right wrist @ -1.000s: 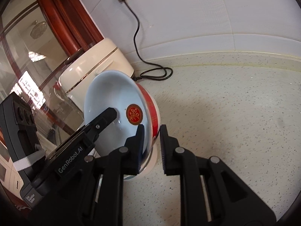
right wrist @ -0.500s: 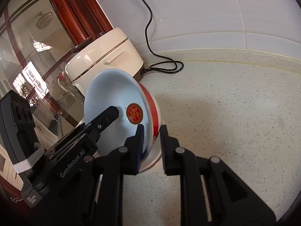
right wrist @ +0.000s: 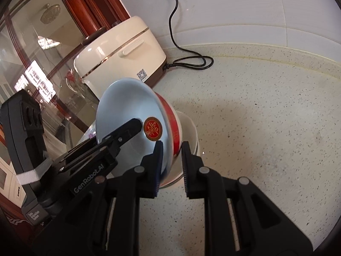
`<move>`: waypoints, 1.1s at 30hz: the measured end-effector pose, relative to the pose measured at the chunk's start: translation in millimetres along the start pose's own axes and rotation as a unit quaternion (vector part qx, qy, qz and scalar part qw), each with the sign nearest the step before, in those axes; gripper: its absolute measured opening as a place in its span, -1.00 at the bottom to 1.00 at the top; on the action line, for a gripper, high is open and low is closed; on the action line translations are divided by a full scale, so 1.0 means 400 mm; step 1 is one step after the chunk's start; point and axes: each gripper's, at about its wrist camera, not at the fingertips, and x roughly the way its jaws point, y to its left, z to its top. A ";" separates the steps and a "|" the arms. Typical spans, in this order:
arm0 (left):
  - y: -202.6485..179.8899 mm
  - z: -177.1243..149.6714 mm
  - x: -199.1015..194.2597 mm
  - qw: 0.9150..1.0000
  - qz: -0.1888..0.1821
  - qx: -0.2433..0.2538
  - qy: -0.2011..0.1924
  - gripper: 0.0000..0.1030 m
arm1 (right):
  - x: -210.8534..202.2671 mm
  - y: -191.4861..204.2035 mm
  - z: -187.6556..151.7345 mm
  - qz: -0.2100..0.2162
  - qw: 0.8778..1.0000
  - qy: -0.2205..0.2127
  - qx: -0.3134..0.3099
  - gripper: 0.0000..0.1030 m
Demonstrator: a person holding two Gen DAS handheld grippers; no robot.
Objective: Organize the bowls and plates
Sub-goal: 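Lift and carry the red-and-white bowl toward the bowl stack with the left tool, then lower the red-and-white bowl into the white bowl and open the left tool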
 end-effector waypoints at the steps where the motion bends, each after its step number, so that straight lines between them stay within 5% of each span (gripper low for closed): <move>1: 0.000 -0.001 0.002 1.000 0.002 0.001 0.001 -0.68 | 0.003 0.001 -0.001 -0.001 1.000 0.002 -0.001 -0.60; 19: 0.011 0.001 0.025 0.998 0.001 0.032 0.054 -0.55 | 0.010 -0.002 -0.004 0.015 1.000 0.016 0.009 -0.50; 33: -0.006 -0.017 0.021 0.996 0.015 0.070 0.057 -0.51 | -0.011 0.016 -0.004 -0.038 0.999 -0.013 -0.029 -0.45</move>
